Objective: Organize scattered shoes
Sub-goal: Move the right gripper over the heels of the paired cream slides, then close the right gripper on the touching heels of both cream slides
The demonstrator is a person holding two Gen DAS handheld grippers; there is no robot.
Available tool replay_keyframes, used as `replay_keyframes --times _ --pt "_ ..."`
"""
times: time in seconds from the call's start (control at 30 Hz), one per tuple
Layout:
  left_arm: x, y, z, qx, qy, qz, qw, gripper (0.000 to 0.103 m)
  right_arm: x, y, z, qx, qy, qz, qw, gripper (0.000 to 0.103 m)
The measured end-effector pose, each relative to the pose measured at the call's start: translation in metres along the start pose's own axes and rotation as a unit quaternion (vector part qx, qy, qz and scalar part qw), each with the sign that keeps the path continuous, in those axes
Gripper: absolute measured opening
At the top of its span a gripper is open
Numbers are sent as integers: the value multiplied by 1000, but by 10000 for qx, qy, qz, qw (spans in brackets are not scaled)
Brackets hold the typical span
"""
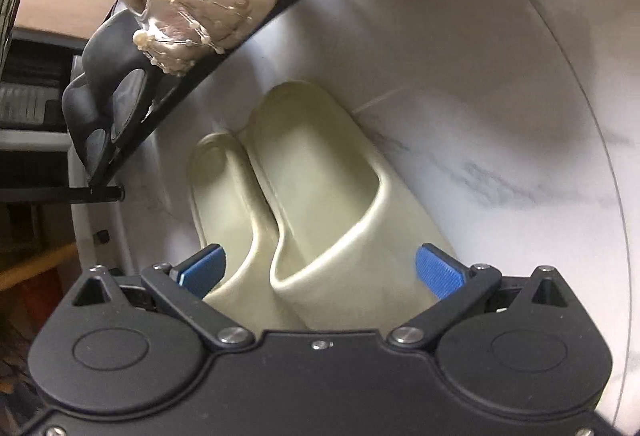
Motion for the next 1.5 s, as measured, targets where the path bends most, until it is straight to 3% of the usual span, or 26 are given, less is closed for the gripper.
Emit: replay_keyframes --times 0.3,0.57,0.83,1.03,1.17,1.3,1.33,1.37,1.4,1.43,1.5 --pt "2 2 1 5 -35 5 10000 102 5 -19 34 -560 -606 -46 9966 103" --pt "2 -2 -1 4 -57 -14 10000 102 -10 -19 21 -155 -545 -263 9980 103" --pt "2 -3 -2 52 -113 -45 9999 102 -12 -30 20 -209 -718 -465 9961 103" --pt "1 -5 -3 77 -105 -40 9999 102 -26 -25 35 -749 -299 -573 9951 103" --pt "1 -5 -3 71 -109 -13 9999 102 -50 1 29 -588 301 -705 9953 103" --pt "5 -3 -2 135 -268 -18 9995 102 -81 22 6 152 1515 -126 9883 103" --pt "8 -2 -1 159 -359 -11 9992 102 -92 18 1 281 2072 335 9773 103" --pt "11 -2 0 182 -450 -4 9988 102 -91 19 2 266 2251 489 9727 103" --pt "13 -1 1 212 -536 -4 9983 102 -97 10 1 144 2591 737 9629 99" --pt "16 0 1 244 -620 -6 9978 102 -99 4 1 68 2752 877 9573 87" --pt "19 2 3 283 -723 -2 9970 102 -104 -13 -3 -118 2981 1161 9474 78"
Point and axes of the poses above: each gripper's, at about its wrist camera, not at the fingertips, and y roughly against the way its jaws point, x to its right, z to its underside, the point moved 8 cm from there along -y, roughly the way its jaws point, and after that the axes turned 7 degrees about y, right-handed, at the moved point
